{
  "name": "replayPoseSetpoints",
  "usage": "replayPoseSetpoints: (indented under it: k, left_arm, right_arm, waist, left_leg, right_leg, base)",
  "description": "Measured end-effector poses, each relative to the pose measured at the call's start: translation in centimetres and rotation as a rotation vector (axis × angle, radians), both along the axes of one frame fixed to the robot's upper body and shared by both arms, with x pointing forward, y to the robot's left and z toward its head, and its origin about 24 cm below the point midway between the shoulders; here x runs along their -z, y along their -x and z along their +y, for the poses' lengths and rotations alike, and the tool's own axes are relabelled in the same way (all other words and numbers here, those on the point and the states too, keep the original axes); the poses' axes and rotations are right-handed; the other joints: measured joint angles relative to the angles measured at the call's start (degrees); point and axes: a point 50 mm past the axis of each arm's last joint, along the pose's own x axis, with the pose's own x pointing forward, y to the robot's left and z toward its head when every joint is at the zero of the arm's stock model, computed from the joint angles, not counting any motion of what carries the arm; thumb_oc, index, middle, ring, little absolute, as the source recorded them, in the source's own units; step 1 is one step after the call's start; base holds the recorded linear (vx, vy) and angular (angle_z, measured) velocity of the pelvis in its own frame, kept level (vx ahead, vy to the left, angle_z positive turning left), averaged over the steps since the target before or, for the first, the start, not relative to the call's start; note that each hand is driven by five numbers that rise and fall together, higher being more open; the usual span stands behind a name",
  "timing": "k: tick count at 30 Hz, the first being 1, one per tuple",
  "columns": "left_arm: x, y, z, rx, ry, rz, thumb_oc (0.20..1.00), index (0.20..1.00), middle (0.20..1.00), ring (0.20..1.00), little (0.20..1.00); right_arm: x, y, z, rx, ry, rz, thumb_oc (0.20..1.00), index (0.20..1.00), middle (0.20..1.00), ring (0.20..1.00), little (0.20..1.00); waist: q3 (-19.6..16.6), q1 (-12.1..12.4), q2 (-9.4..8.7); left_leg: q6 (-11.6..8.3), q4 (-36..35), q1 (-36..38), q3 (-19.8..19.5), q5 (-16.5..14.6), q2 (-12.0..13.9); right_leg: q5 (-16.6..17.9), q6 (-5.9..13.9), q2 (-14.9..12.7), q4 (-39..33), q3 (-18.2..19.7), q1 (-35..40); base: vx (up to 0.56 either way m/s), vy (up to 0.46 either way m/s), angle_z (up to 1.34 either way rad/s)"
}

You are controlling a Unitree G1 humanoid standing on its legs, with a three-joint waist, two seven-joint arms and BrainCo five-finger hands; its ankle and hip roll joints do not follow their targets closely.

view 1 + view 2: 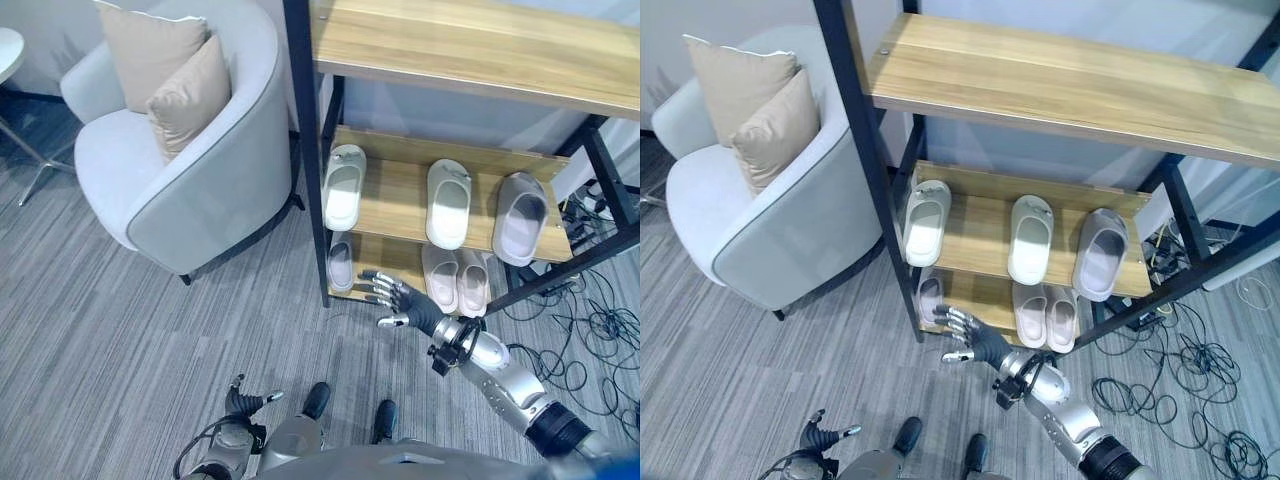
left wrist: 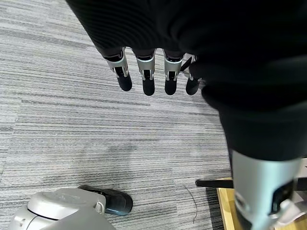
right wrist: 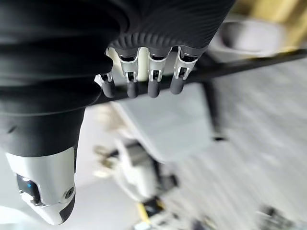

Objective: Arrange the slippers neatly on the shoe rack.

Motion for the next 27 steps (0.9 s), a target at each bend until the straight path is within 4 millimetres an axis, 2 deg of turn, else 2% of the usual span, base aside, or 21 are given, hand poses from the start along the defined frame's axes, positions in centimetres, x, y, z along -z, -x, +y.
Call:
replayPoseSetpoints:
  k: [3,6,7,8,10,16,19,23,24,26,27]
  left_arm:
    - [0.1,0.1,-0.2,-0.012,0.002,0.001,1.000,1.000,1.000,1.000,1.000]
    - [0.1,0.1,-0.4,-0.010,0.007,0.004,1.000,1.000,1.000,1.000,1.000]
    - [0.2,0.2,-0.5,-0.011,0.008,0.013,1.000,1.000,1.000,1.000,1.000]
    - [0.2,0.0,-0.7,-0.008,0.014,0.011,1.000,1.000,1.000,1.000,1.000]
    - [0.4,0.9,-0.8,-0.011,0.012,0.033,1.000,1.000,1.000,1.000,1.000]
    - [0.5,1.0,-1.0,0.002,0.008,0.030,1.000,1.000,1.000,1.000,1.000]
    - [0.5,1.0,-1.2,0.016,0.002,0.029,1.000,1.000,1.000,1.000,1.000]
    - [0.4,1.0,-1.2,0.015,0.004,0.021,1.000,1.000,1.000,1.000,1.000]
    - [0.4,1.1,-1.2,0.007,0.010,0.011,1.000,1.000,1.000,1.000,1.000]
    - [0.2,0.6,-1.0,0.000,0.013,-0.021,1.000,1.000,1.000,1.000,1.000]
    - [0.3,1.1,-0.9,-0.027,0.020,-0.009,1.000,1.000,1.000,1.000,1.000]
  right_arm:
    - [-3.0,-1.6,-2.3,0.140,-0.002,-0.135,1.000,1.000,1.000,1.000,1.000]
    - [-4.8,-3.3,-3.6,0.233,0.124,-0.290,1.000,1.000,1.000,1.000,1.000]
    - [-5.7,-5.3,-4.5,0.323,0.266,-0.384,1.000,1.000,1.000,1.000,1.000]
    - [-6.5,-6.1,-5.4,0.383,0.306,-0.422,1.000,1.000,1.000,1.000,1.000]
    - [-8.1,-7.1,-6.4,0.494,0.478,-0.582,1.000,1.000,1.000,1.000,1.000]
    - [-10.4,-8.7,-8.1,0.745,0.611,-0.761,1.000,1.000,1.000,1.000,1.000]
    - [-10.2,-9.3,-9.1,0.823,0.637,-0.762,1.000,1.000,1.000,1.000,1.000]
    - [-10.4,-9.2,-9.1,0.841,0.637,-0.777,1.000,1.000,1.000,1.000,1.000]
    - [-11.0,-10.1,-9.6,0.887,0.647,-0.782,1.000,1.000,1.000,1.000,1.000]
    - [-12.8,-11.1,-11.9,1.048,0.619,-0.755,1.000,1.000,1.000,1.000,1.000]
    - [-12.6,-11.1,-12.5,1.089,0.609,-0.715,1.000,1.000,1.000,1.000,1.000]
  waist:
    - [0.08,-0.08,0.39]
    - [0.18,-0.08,0.82]
    - [0.43,0.08,1.41]
    - [0.67,0.33,1.81]
    - [0.79,1.12,2.34]
    - [1.23,1.84,3.36]
    - [1.49,2.03,3.67]
    - [1.58,1.80,3.72]
    - [1.72,1.76,3.65]
    - [2.08,2.07,3.49]
    - [2.37,1.85,3.51]
  left_leg:
    - [0.30,-0.11,-0.05,0.50,0.18,0.06]
    - [0.33,-0.17,-0.06,0.52,0.18,0.05]
    - [0.34,-0.16,-0.10,0.50,0.18,-0.02]
    - [0.32,-0.22,-0.19,0.51,0.20,0.00]
    - [0.43,-0.50,-0.23,0.55,0.19,0.03]
    - [0.63,-0.73,-1.28,0.56,0.39,-0.15]
    - [0.64,-0.83,-1.45,0.50,0.44,-0.14]
    - [0.65,-0.90,-1.50,0.62,0.43,-0.14]
    - [0.58,-0.73,-2.42,0.97,0.38,-0.14]
    - [0.42,-0.73,-5.25,1.34,1.15,-0.07]
    - [0.44,-0.76,-4.95,1.27,1.34,-0.05]
  right_leg:
    - [0.04,0.03,0.01,0.00,0.42,-0.26]
    - [0.04,0.02,0.01,0.00,0.37,-0.33]
    - [0.05,0.02,-0.04,0.00,0.37,-0.35]
    - [0.04,0.04,-0.06,0.00,0.44,-0.42]
    - [0.04,0.06,-0.03,0.00,0.46,-0.74]
    - [0.07,0.27,-0.24,0.01,0.31,-1.74]
    - [0.07,0.31,-0.23,0.01,0.28,-1.97]
    - [0.01,0.37,-0.26,0.01,0.31,-2.14]
    - [0.02,0.44,-0.23,0.00,0.67,-3.54]
    - [0.82,0.57,-0.10,0.03,1.52,-6.24]
    - [1.23,0.25,-0.08,0.03,1.51,-5.91]
  base:
    - [0.02,0.012,-0.08]
    - [0.00,0.000,0.00]
    - [0.00,0.000,0.00]
    - [0.04,0.013,0.06]
    - [0.04,0.012,-0.03]
    - [0.00,0.000,-0.01]
    - [0.00,0.000,0.00]
    - [0.02,-0.023,-0.02]
    - [0.01,-0.025,-0.15]
    - [0.01,-0.010,-0.12]
    - [0.00,0.000,0.00]
